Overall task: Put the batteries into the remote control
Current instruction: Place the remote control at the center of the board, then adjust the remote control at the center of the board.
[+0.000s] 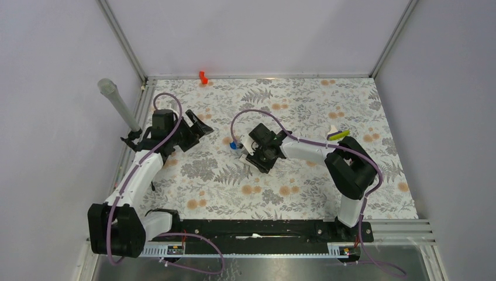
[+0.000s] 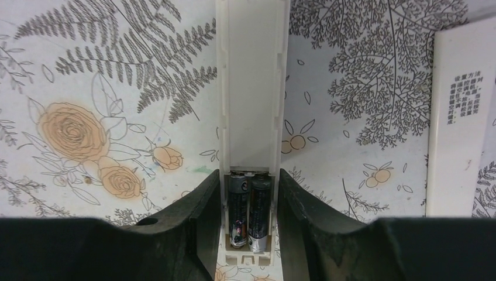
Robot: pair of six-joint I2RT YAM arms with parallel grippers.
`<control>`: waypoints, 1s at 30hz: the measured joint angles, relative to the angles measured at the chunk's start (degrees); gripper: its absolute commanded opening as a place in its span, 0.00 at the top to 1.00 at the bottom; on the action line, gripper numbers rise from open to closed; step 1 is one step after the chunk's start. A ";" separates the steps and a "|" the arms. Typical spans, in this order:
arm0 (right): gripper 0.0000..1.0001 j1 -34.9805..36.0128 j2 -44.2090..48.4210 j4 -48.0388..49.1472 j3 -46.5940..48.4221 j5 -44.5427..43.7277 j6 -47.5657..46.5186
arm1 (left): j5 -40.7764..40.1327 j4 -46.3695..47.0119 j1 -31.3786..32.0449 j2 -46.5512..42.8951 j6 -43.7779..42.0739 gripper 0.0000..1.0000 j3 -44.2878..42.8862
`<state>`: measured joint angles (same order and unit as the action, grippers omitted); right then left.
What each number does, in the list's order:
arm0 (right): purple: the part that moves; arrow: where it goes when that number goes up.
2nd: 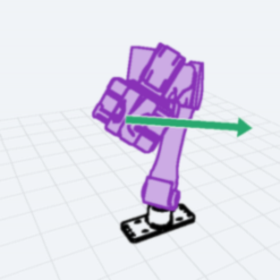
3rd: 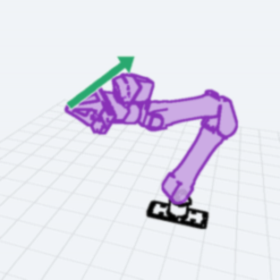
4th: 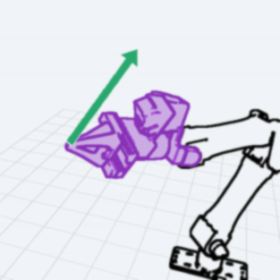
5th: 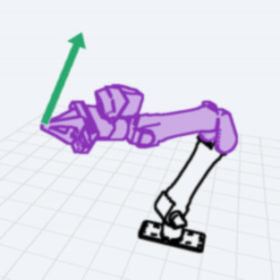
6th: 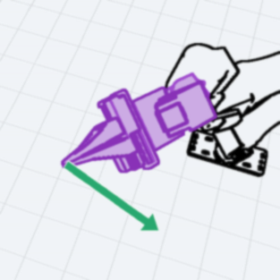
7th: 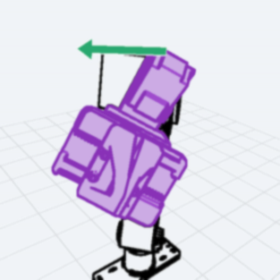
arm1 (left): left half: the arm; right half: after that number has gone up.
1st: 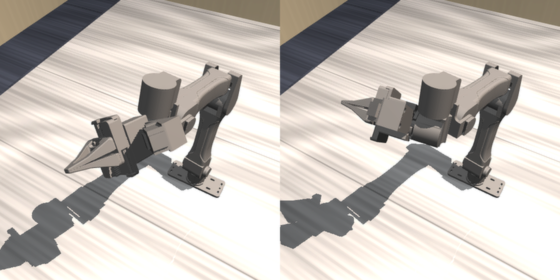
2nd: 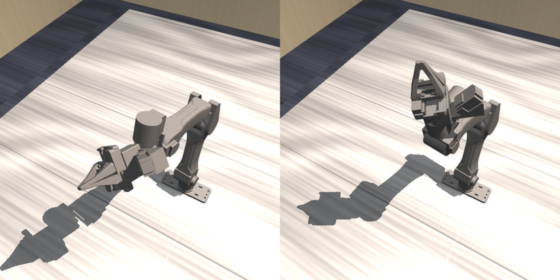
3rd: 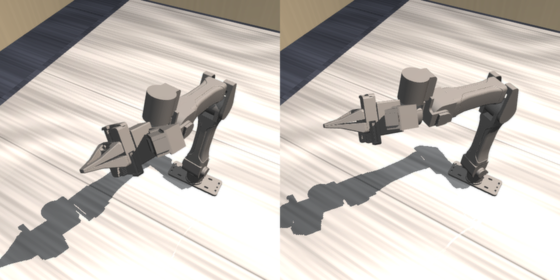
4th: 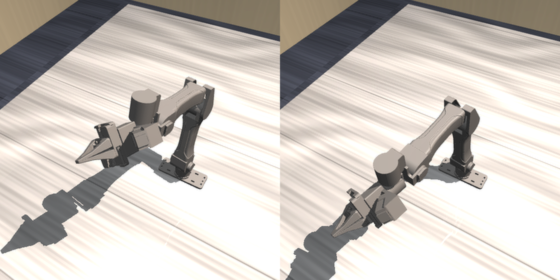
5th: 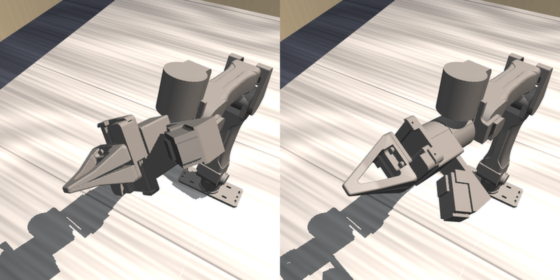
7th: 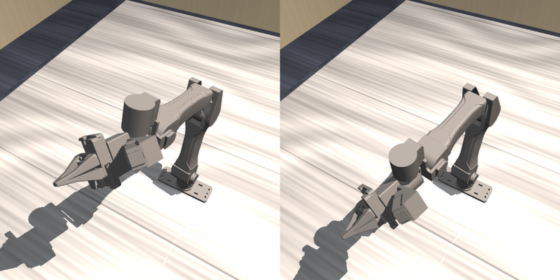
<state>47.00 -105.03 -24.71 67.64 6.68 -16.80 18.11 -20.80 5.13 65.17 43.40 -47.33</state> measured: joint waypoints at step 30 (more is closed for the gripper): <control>0.38 -11.04 13.27 3.15 -5.20 2.99 24.55 | 4.20 17.90 9.49 22.77 5.79 0.61 4.92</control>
<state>35.97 -91.77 -21.56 62.43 9.67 7.75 22.31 -2.90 14.61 87.94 49.19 -42.41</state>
